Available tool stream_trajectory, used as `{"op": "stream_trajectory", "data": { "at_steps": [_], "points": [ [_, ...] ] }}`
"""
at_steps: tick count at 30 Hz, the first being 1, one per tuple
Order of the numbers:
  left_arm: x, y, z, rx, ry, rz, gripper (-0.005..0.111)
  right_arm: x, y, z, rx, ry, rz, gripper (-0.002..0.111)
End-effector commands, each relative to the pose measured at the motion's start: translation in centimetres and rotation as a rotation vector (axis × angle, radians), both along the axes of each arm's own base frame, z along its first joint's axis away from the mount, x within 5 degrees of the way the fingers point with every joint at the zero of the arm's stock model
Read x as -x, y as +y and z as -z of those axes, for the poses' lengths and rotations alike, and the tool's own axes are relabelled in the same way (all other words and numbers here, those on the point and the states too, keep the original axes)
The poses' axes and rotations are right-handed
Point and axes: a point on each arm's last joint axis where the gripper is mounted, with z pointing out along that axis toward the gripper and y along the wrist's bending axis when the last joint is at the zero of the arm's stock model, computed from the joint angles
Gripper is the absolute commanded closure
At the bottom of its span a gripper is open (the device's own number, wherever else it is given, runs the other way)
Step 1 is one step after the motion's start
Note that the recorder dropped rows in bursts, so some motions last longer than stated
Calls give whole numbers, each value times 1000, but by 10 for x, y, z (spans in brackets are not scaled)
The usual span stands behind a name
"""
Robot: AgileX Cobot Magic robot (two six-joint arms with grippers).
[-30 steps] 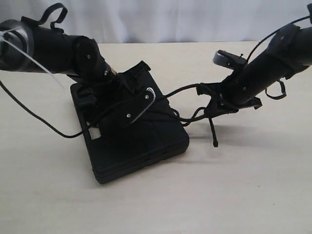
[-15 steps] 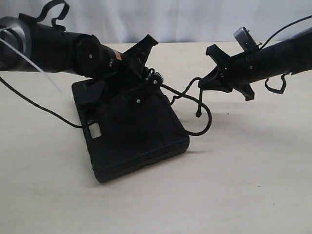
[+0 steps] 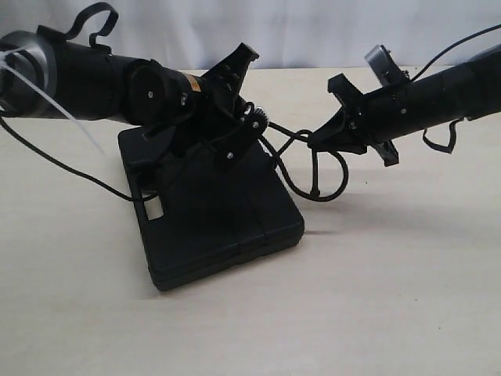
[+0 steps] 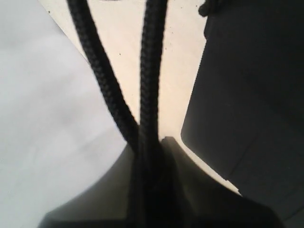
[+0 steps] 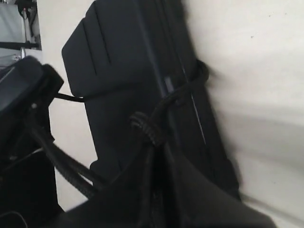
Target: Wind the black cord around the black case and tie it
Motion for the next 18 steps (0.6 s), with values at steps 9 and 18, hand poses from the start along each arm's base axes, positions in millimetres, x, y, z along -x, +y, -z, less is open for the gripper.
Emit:
{"op": "stream_trajectory", "data": {
  "at_steps": [9, 18],
  "points": [
    [-5, -4, 3, -1, -71, 4, 107, 12, -8, 9, 165, -30, -216, 103],
    [-4, -4, 4, -2, -63, 4, 107, 14, -9, 10, 184, -65, -272, 74]
  ]
}}
